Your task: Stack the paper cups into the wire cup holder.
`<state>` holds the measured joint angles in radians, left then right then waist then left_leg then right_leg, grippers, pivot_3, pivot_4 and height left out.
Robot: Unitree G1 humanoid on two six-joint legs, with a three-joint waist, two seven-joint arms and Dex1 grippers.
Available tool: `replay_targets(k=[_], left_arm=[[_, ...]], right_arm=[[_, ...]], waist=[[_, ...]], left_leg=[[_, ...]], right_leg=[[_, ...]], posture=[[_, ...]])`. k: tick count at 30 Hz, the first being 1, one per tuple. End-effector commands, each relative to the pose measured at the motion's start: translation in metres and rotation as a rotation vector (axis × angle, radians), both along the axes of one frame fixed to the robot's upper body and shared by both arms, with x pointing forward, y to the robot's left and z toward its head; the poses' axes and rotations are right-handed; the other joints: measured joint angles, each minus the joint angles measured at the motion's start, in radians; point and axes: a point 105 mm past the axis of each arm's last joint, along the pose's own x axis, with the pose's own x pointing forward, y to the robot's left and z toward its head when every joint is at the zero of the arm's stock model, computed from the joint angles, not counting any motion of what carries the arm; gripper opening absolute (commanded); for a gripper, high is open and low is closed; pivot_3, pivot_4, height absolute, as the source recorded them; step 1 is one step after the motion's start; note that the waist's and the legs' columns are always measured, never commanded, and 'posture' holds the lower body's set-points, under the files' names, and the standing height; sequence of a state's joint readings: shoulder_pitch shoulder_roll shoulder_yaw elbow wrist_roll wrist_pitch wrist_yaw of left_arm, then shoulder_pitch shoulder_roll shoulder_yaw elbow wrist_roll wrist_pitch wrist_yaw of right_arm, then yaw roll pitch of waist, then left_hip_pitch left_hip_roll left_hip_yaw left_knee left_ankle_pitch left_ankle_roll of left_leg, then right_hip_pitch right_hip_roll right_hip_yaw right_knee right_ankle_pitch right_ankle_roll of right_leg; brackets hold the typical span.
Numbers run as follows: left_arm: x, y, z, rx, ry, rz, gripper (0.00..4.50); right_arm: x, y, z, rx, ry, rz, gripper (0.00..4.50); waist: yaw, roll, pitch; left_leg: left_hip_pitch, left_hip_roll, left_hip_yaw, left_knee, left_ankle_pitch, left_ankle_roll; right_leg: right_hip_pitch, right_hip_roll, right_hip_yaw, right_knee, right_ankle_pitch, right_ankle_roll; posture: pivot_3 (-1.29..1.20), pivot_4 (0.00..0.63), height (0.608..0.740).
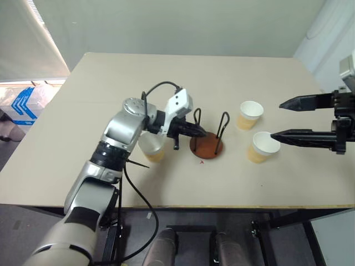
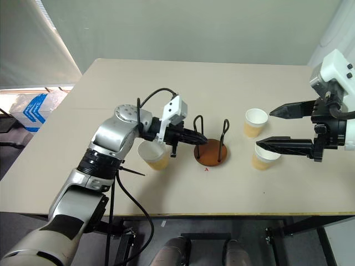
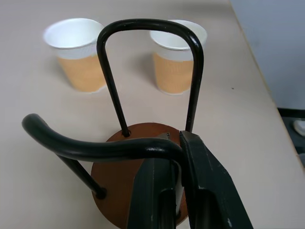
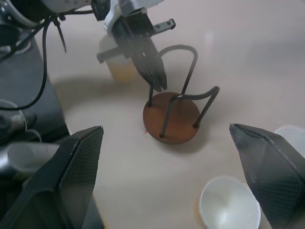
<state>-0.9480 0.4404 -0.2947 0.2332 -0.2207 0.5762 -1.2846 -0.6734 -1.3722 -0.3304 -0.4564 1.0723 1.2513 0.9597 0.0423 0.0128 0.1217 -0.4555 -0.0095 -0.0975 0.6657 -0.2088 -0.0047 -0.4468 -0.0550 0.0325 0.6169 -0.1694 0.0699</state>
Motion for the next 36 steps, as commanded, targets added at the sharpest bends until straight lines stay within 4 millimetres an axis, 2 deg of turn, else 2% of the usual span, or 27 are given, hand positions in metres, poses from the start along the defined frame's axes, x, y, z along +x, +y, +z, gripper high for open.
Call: replay_targets(k=[1,7,14,19,23,24,26,30,33,36], left_arm=[[-0.009,-0.013,0.004,-0.023,-0.031,-0.045,0.02],[-0.02,-0.027,-0.007,-0.011,-0.028,-0.087,0.02],[-0.022,-0.021,-0.029,0.055,-0.038,-0.064,0.02],[-0.013,-0.017,-0.041,0.108,-0.112,-0.012,0.02],[-0.014,-0.018,-0.041,0.099,-0.108,-0.002,1.08],[-0.015,-0.018,-0.04,0.099,-0.11,-0.002,1.51],[-0.015,-0.017,-0.037,0.093,-0.112,0.005,2.07],[-0.013,-0.004,-0.03,0.102,-0.115,0.012,3.51],[-0.006,0.007,-0.015,0.087,-0.127,0.037,4.48],[-0.009,0.017,0.004,0.047,-0.096,0.012,4.48]], right_arm=[[-0.003,-0.004,0.009,-0.015,-0.045,-0.002,4.5],[-0.003,-0.003,0.003,-0.015,-0.035,0.005,4.5],[-0.006,-0.001,-0.002,-0.012,-0.016,0.022,4.5],[-0.004,0.0,-0.004,-0.025,-0.022,0.029,4.5],[-0.001,-0.003,-0.006,-0.047,-0.026,0.025,4.5],[0.0,-0.003,-0.007,-0.048,-0.026,0.024,4.5],[0.001,-0.004,-0.008,-0.057,-0.026,0.025,4.5],[0.003,-0.005,-0.009,-0.069,-0.031,0.03,4.5],[0.007,-0.005,-0.007,-0.073,-0.05,0.032,4.5],[0.014,-0.007,-0.006,-0.089,-0.077,0.02,4.5]], waist=[[0.0,0.0,0.0],[0.001,0.0,0.0],[0.001,0.0,0.0],[0.001,0.0,0.0],[0.0,0.0,0.0],[0.0,0.0,0.0],[0.0,0.0,0.0],[0.0,0.0,0.0],[0.0,0.0,0.0],[0.001,0.0,0.0]], left_leg=[[0.0,0.0,0.0,0.0,0.0,0.0],[0.0,0.0,0.001,0.001,-0.001,0.001],[0.002,0.0,0.001,0.001,-0.001,0.002],[0.003,0.0,0.001,0.002,-0.003,0.007],[0.004,0.0,0.001,0.003,-0.001,0.008],[0.004,0.0,0.001,0.003,-0.001,0.008],[0.004,-0.001,0.001,0.003,0.0,0.008],[0.004,-0.001,0.001,0.002,0.0,0.008],[0.004,-0.001,0.001,0.002,0.0,0.008],[0.002,-0.001,0.001,0.002,0.0,0.008]], right_leg=[[0.0,0.0,0.0,0.0,0.0,0.0],[0.001,0.0,0.0,0.0,0.001,0.003],[0.002,0.0,0.001,0.0,0.002,0.004],[0.004,0.0,0.001,0.0,0.0,0.0],[0.006,0.0,0.002,-0.002,0.0,-0.001],[0.006,0.0,0.002,-0.002,0.0,-0.001],[0.006,0.0,0.002,-0.002,0.0,0.0],[0.005,0.0,0.002,-0.002,0.001,-0.001],[0.005,0.0,0.002,-0.002,0.001,-0.003],[0.004,0.0,0.002,-0.003,0.002,-0.004]], posture=[[0.0,0.15,0.74],[0.0,0.15,0.74],[0.0,0.15,0.74],[0.0,0.15,0.74],[0.0,0.15,0.74],[0.0,0.15,0.74],[0.0,0.15,0.74],[0.0,0.15,0.74],[0.0,0.15,0.74],[0.0,0.15,0.74]])
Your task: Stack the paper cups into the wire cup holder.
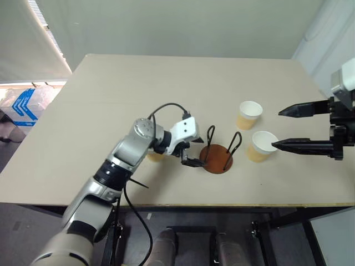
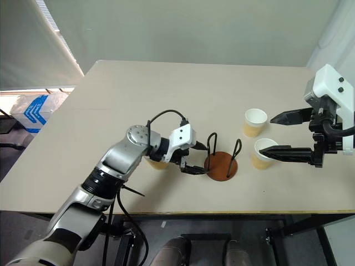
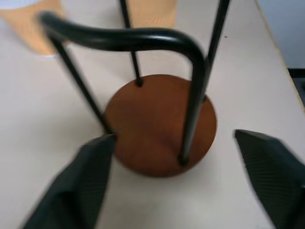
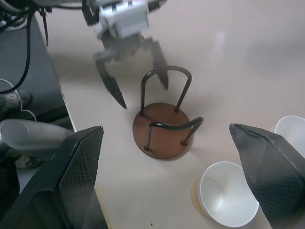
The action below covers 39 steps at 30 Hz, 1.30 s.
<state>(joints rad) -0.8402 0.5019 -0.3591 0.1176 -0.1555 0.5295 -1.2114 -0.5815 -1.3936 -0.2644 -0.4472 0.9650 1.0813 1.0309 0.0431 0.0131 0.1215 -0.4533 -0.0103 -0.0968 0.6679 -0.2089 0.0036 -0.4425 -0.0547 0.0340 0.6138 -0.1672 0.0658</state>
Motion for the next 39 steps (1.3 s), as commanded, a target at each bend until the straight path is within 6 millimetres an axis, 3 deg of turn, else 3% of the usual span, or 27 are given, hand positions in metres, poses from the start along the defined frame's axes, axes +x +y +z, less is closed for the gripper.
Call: replay_targets(k=[1,6,9,12,21,27,38,39], left_arm=[[-0.004,0.011,0.037,-0.069,-0.011,-0.043,4.48],[-0.008,0.034,0.067,-0.139,-0.005,-0.054,4.48],[-0.011,0.05,0.106,-0.308,0.01,-0.033,4.48],[-0.012,0.063,0.118,-0.372,-0.003,0.021,4.48],[-0.03,0.093,0.111,-0.386,-0.008,0.121,4.48],[-0.034,0.11,0.093,-0.263,-0.019,0.149,4.48],[-0.031,0.106,0.089,-0.228,-0.031,0.14,4.48],[-0.031,0.106,0.088,-0.224,-0.031,0.137,4.5]], right_arm=[[0.007,-0.004,0.011,-0.028,-0.08,-0.013,4.5],[0.026,-0.005,0.015,-0.046,-0.142,-0.019,4.5],[0.056,-0.005,0.021,-0.063,-0.235,-0.04,4.5],[0.082,-0.001,0.02,-0.107,-0.286,-0.046,4.5],[0.137,0.003,-0.019,-0.321,-0.249,-0.015,4.5],[0.168,-0.002,-0.041,-0.451,-0.214,-0.032,4.5],[0.195,-0.007,-0.07,-0.535,-0.147,-0.07,4.5],[0.196,-0.006,-0.071,-0.535,-0.147,-0.07,4.32]], waist=[[0.0,0.0,0.0],[-0.004,0.0,0.0],[-0.009,0.0,0.0],[-0.016,0.0,0.0],[-0.023,0.002,-0.001],[-0.022,0.002,0.0],[-0.023,0.002,0.0],[-0.023,0.002,0.0]], left_leg=[[0.0,0.0,0.0,0.0,0.0,0.0],[0.0,0.0,0.0,-0.001,-0.001,0.001],[0.0,0.001,0.0,0.0,-0.001,0.002],[0.0,0.002,0.0,0.0,0.001,0.003],[0.0,0.004,-0.001,-0.002,0.002,0.002],[0.0,0.004,-0.001,-0.004,0.004,0.0],[0.0,0.004,-0.004,-0.007,0.004,-0.007],[0.0,0.004,-0.004,-0.008,0.004,-0.007]], right_leg=[[0.0,0.0,0.0,0.0,0.0,0.0],[0.0,0.0,0.0,-0.001,0.001,0.002],[-0.001,0.0,0.0,-0.001,0.004,0.004],[-0.002,0.0,-0.001,-0.003,0.009,0.004],[-0.004,0.001,-0.003,-0.001,0.007,-0.005],[-0.006,0.001,-0.003,0.002,0.006,-0.013],[-0.009,0.001,-0.004,0.006,0.008,-0.021],[-0.01,0.001,-0.004,0.006,0.007,-0.022]], posture=[[0.0,0.15,0.74],[0.0,0.15,0.74],[0.0,0.15,0.74],[0.0,0.15,0.74],[0.0,0.15,0.74],[0.0,0.15,0.74],[0.0,0.15,0.74],[0.0,0.15,0.74]])
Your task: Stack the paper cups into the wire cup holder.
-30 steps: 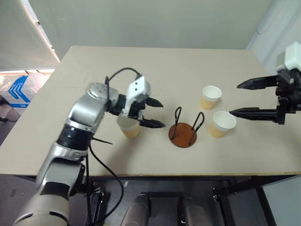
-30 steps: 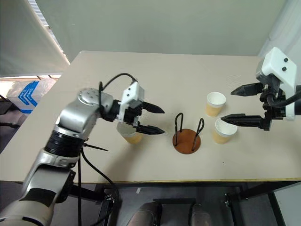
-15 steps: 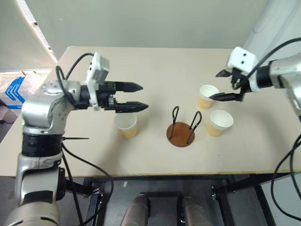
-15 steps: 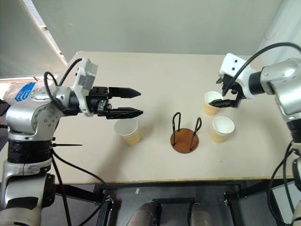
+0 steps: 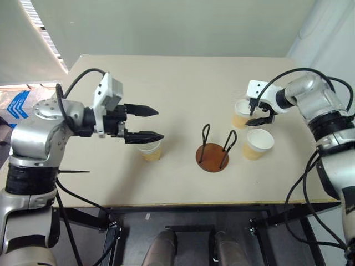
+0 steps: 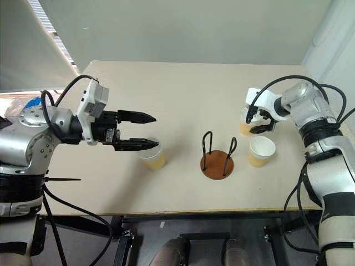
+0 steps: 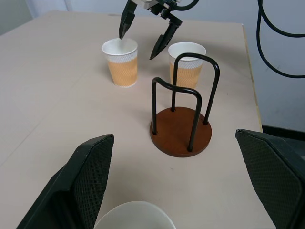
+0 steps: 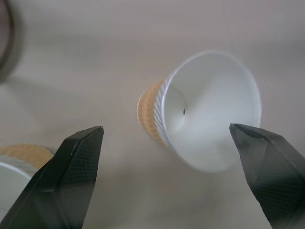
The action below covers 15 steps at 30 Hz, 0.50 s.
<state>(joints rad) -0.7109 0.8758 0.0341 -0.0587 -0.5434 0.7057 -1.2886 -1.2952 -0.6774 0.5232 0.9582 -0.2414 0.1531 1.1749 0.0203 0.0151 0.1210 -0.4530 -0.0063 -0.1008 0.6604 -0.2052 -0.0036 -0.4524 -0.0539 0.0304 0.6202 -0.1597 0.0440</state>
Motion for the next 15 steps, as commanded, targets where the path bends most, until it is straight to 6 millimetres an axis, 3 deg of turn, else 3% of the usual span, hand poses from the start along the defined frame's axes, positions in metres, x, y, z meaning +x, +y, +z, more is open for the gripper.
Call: replay_targets(k=[1,4,13,15], left_arm=[[-0.003,-0.002,0.008,0.019,-0.045,-0.019,4.5],[-0.002,-0.001,0.005,0.034,-0.042,-0.019,4.5],[-0.002,0.001,0.0,0.053,-0.025,-0.029,4.5],[-0.003,0.0,-0.002,0.051,-0.011,-0.041,4.5]], right_arm=[[0.006,0.004,0.016,0.001,-0.06,0.01,4.13],[0.008,0.006,0.013,0.001,-0.06,0.015,3.34],[0.003,0.012,0.01,0.038,-0.034,0.059,0.19],[0.0,0.014,0.017,0.068,-0.032,0.075,0.02]], waist=[[-0.001,0.0,0.0],[-0.001,0.0,0.0],[-0.001,0.0,0.0],[-0.001,0.0,0.0]], left_leg=[[0.0,0.0,0.0,0.0,0.0,0.0],[0.0,0.0,0.0,-0.002,0.0,-0.001],[0.0,0.001,0.0,-0.007,-0.001,-0.003],[0.0,0.001,0.0,-0.007,-0.001,-0.004]], right_leg=[[0.0,0.0,0.0,0.0,0.0,0.0],[-0.002,0.0,0.0,0.001,-0.001,-0.002],[-0.003,0.0,-0.002,0.001,-0.003,-0.005],[-0.003,0.0,-0.002,0.001,-0.003,-0.006]], posture=[[0.0,0.15,0.74],[0.0,0.15,0.74],[0.0,0.15,0.74],[0.0,0.15,0.74]])
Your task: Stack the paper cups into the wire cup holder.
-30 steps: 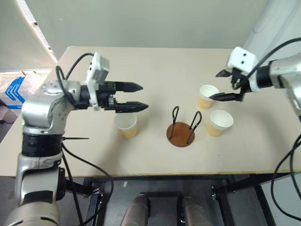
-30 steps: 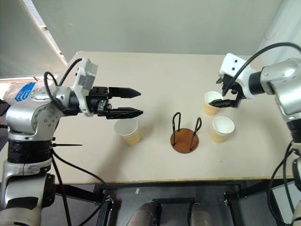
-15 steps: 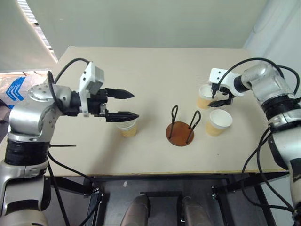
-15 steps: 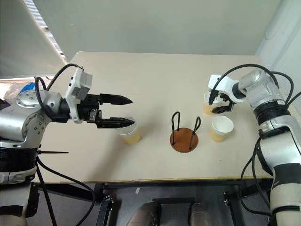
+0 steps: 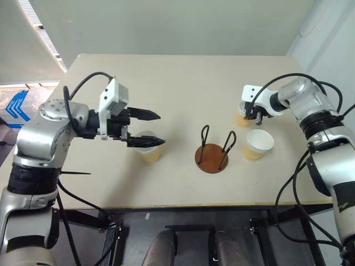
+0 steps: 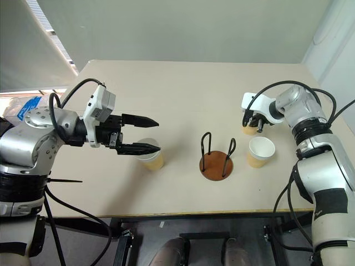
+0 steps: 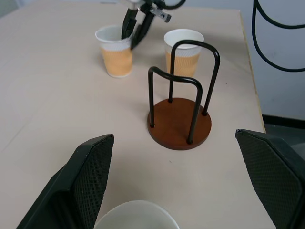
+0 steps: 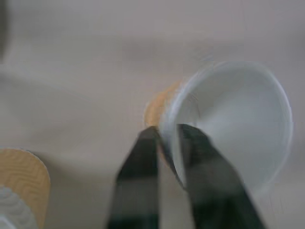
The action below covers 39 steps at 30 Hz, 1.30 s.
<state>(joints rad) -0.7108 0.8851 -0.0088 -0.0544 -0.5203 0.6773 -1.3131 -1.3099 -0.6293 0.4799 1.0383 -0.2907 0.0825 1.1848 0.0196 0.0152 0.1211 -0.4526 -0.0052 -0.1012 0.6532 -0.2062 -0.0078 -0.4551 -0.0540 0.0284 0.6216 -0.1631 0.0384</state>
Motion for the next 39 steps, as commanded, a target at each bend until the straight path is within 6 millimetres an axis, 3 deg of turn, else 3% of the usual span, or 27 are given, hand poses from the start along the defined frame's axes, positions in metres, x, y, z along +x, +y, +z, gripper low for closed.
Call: replay_targets(k=[1,7,12,14,18,24,31,38,39], left_arm=[[-0.003,0.003,0.004,-0.001,-0.004,-0.022,4.5],[-0.008,0.001,0.003,-0.025,0.029,-0.066,4.5],[-0.011,-0.002,0.004,-0.015,0.024,-0.095,4.5],[-0.011,-0.003,0.003,-0.005,0.02,-0.105,4.5],[-0.011,-0.005,0.001,0.016,0.018,-0.115,4.5],[-0.008,-0.004,-0.004,0.061,0.009,-0.117,4.5],[-0.01,-0.001,-0.005,0.073,0.004,-0.106,4.5],[-0.011,0.0,-0.004,0.079,0.001,-0.1,4.5],[-0.011,0.0,-0.004,0.08,0.0,-0.1,4.5]], right_arm=[[-0.007,0.007,0.029,0.096,-0.038,0.056,0.02],[-0.046,0.019,0.071,0.18,-0.066,0.191,0.02],[-0.119,0.062,0.117,0.157,-0.127,0.455,0.02],[-0.144,0.076,0.126,0.127,-0.148,0.534,0.02],[-0.166,0.091,0.13,0.09,-0.156,0.614,0.02],[-0.169,0.1,0.114,0.05,-0.116,0.657,0.02],[-0.154,0.082,0.086,-0.05,-0.073,0.628,0.02],[-0.147,0.078,0.073,-0.06,-0.042,0.62,0.02],[-0.146,0.079,0.073,-0.053,-0.043,0.617,0.2]], waist=[[0.0,0.0,0.0],[0.003,0.0,0.0],[-0.004,0.0,0.0],[-0.006,0.0,0.0],[-0.009,-0.001,0.0],[-0.012,-0.002,0.001],[-0.011,-0.002,0.001],[-0.011,-0.002,0.001],[-0.011,-0.002,0.001]], left_leg=[[0.0,0.0,0.0,0.0,0.0,0.0],[-0.001,0.0,-0.001,-0.002,0.001,-0.001],[0.0,0.0,0.0,-0.005,0.003,-0.005],[0.001,0.002,-0.001,-0.007,0.005,-0.006],[0.004,0.002,-0.001,-0.007,0.005,-0.006],[0.006,0.001,-0.001,-0.006,0.012,-0.004],[0.008,0.001,-0.001,-0.007,0.014,-0.005],[0.008,0.002,-0.001,-0.008,0.013,-0.004],[0.008,0.002,-0.001,-0.008,0.013,-0.004]], right_leg=[[0.0,0.0,0.0,0.0,0.0,0.0],[0.0,0.0,-0.001,0.0,-0.001,-0.002],[0.0,0.001,-0.001,-0.001,-0.001,-0.002],[0.0,0.002,-0.002,-0.001,-0.002,-0.002],[0.001,0.003,-0.001,0.0,-0.003,-0.004],[0.002,0.003,0.0,0.004,-0.003,-0.006],[0.002,0.003,0.001,0.006,-0.003,-0.006],[0.002,0.003,0.0,0.005,-0.003,-0.005],[0.002,0.003,0.0,0.005,-0.003,-0.005]], posture=[[0.0,0.15,0.74],[0.0,0.15,0.74],[0.0,0.15,0.74],[0.0,0.15,0.74],[0.0,0.15,0.74],[0.0,0.15,0.74],[0.0,0.15,0.74],[0.0,0.15,0.74],[0.0,0.15,0.74]])
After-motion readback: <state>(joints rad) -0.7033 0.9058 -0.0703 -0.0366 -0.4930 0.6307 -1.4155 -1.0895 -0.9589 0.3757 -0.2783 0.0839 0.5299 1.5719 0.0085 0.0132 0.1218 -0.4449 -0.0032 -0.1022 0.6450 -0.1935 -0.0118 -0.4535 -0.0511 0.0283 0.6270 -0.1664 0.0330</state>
